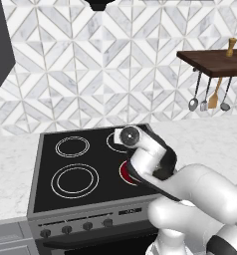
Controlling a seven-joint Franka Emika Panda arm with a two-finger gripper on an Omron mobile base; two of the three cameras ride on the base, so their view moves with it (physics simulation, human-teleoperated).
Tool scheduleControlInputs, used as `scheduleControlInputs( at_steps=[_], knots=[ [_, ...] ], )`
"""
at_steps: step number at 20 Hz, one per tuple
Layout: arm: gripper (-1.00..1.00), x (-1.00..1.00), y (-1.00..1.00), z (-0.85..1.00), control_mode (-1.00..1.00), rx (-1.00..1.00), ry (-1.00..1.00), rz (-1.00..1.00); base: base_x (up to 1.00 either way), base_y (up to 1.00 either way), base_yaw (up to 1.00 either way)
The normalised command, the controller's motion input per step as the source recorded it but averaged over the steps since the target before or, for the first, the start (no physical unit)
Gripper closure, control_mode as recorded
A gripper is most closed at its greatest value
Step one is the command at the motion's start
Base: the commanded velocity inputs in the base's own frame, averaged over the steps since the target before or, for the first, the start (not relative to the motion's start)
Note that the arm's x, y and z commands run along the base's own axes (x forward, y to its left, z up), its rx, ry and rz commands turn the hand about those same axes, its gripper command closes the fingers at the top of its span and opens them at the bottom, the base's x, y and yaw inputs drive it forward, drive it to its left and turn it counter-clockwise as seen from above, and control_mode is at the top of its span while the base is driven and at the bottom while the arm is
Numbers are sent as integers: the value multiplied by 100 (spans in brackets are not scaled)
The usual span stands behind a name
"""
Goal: Put the mushroom and lemon wedge in the pot. Retrieve the spatula and lightly stir the vegetables in the pot.
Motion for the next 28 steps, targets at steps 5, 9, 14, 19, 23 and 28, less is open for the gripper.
scheduleControlInputs(
  at_steps=[5,9,14,19,23,28],
  knots=[
    [100,0,18,0,-100,22,-6,4,0,0,0],
    [100,13,15,0,-100,24,-6,4,0,0,0],
    [100,29,11,0,-100,24,-9,5,0,0,0],
    [100,14,6,-6,-100,19,-16,2,0,0,0],
    [100,-8,0,-27,-100,-1,-19,-8,0,0,0],
    [100,-6,-34,2,-100,-6,16,-19,0,0,0]
  ],
)
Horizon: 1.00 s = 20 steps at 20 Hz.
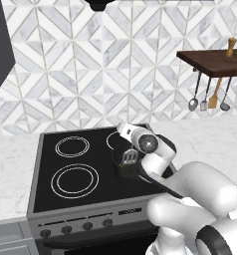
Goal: Put the mushroom and lemon wedge in the pot. Retrieve the spatula and lightly stir the vegetables in the pot.
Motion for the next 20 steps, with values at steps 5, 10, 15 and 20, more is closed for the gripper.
scheduleControlInputs(
  at_steps=[5,10,15,20],
  knots=[
    [100,-19,-50,27,-100,-15,45,-20,0,0,0],
    [100,-56,-23,22,-100,-21,17,-8,0,0,0],
    [100,-31,0,18,-100,-16,-16,0,0,0,0],
    [100,1,9,0,-100,-9,-30,0,0,0,0]
  ],
)
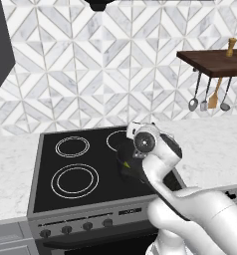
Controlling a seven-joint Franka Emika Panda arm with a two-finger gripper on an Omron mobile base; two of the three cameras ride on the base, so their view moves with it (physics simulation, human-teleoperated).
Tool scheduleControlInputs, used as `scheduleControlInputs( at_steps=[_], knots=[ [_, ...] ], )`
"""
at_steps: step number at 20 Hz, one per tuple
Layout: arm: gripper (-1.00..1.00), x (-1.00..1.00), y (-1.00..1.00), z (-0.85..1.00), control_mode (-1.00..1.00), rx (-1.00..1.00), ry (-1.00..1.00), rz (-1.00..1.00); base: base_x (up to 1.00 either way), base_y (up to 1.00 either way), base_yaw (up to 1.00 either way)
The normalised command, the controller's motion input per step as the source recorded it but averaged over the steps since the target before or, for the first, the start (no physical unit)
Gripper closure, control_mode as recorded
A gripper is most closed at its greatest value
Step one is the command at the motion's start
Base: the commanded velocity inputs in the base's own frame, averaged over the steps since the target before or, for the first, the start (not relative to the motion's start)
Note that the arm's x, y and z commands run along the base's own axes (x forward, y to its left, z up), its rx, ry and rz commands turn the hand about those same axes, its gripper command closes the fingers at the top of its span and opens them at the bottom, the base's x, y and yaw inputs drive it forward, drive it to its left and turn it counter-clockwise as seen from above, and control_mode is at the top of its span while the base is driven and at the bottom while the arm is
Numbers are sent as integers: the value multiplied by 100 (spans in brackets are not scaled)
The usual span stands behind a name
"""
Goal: Put the mushroom and lemon wedge in the pot. Retrieve the spatula and lightly stir the vegetables in the pot.
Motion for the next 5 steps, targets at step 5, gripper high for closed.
scheduleControlInputs(
  at_steps=[5],
  knots=[
    [100,-1,25,0,-100,-9,-18,0,0,0,0]
  ],
)
